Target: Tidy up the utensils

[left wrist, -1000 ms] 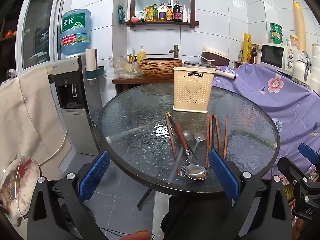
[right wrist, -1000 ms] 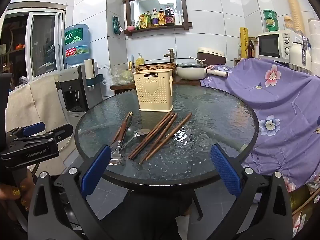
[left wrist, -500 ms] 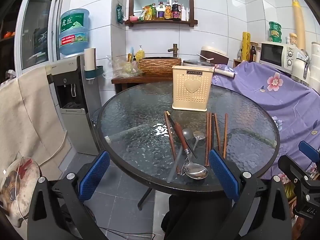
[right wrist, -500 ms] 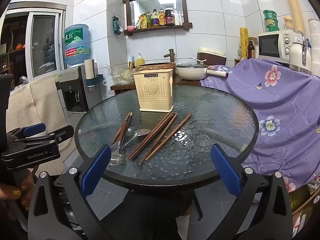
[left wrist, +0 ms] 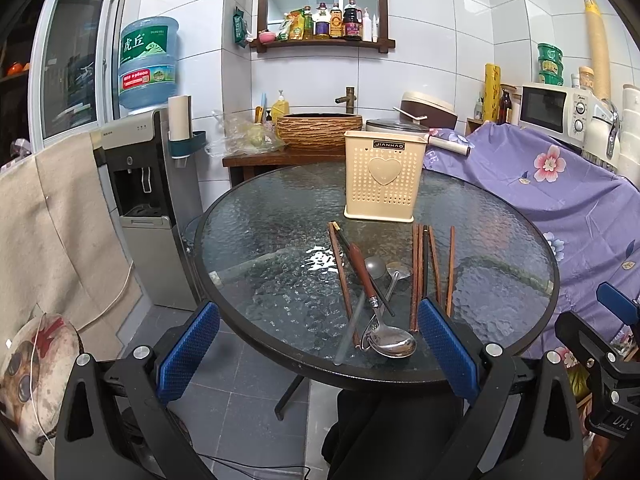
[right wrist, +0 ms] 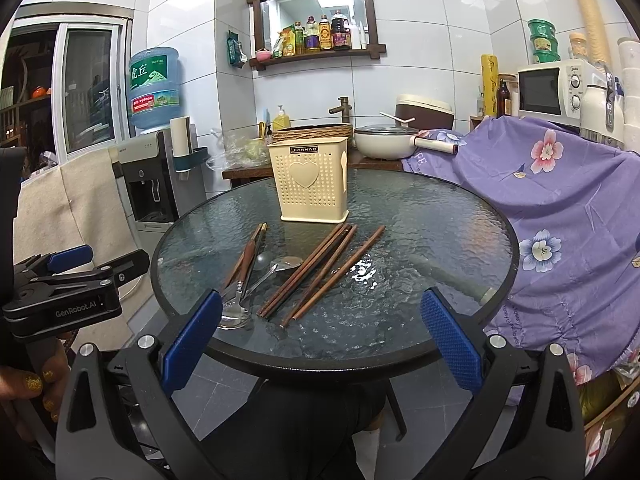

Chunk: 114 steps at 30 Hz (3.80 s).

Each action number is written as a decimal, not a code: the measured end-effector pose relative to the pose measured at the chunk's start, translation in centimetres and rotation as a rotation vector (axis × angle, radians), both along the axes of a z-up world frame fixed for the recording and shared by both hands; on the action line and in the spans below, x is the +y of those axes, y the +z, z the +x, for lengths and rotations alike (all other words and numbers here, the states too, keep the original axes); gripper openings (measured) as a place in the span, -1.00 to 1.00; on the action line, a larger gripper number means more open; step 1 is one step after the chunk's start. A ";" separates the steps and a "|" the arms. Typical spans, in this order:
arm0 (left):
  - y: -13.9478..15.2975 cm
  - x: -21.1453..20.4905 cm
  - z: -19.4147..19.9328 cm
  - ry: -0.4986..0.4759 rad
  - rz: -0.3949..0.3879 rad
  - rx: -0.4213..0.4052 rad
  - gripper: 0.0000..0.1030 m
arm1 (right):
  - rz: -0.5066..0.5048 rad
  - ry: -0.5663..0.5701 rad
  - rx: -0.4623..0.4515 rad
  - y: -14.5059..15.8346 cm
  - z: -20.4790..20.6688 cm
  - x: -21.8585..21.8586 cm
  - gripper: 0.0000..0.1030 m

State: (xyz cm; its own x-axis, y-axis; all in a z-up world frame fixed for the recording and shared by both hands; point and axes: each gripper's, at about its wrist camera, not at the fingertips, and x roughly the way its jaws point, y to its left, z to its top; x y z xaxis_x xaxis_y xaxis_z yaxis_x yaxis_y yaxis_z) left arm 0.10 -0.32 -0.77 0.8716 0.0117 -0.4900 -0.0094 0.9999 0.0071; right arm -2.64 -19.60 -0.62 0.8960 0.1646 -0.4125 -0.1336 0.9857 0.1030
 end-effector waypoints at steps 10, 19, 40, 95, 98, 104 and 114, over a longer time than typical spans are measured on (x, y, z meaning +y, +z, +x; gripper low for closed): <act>0.0 0.0 0.1 0.001 -0.002 0.002 0.88 | -0.001 -0.001 0.001 -0.1 0.1 -0.1 0.91; 0.1 0.1 0.1 0.000 -0.002 0.002 0.88 | 0.002 -0.001 0.004 -0.2 0.1 -0.2 0.91; 0.0 0.1 0.1 0.001 -0.005 0.002 0.88 | 0.002 -0.001 0.004 -0.1 0.1 -0.2 0.91; -5.1 3.4 15.1 -0.093 -0.042 0.241 0.25 | 0.019 0.014 0.347 -5.1 18.8 -1.8 0.19; -5.5 3.8 17.8 -0.109 -0.068 0.292 0.17 | 0.023 -0.008 0.408 -5.6 21.9 -2.2 0.06; -6.0 3.6 21.1 -0.115 -0.049 0.338 -0.01 | 0.010 -0.032 0.500 -6.5 27.0 -2.2 -0.26; -6.7 3.3 24.6 -0.130 -0.085 0.397 -0.28 | -0.024 -0.059 0.540 -7.0 30.2 -1.6 -0.44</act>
State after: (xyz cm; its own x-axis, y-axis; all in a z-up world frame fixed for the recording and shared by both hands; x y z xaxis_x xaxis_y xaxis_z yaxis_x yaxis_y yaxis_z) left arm 24.70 3.00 -7.45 0.6069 -0.1409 -0.7822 0.1034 0.9898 -0.0981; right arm 27.54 -21.17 -7.60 0.5630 0.1049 -0.8198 -0.0121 0.9929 0.1186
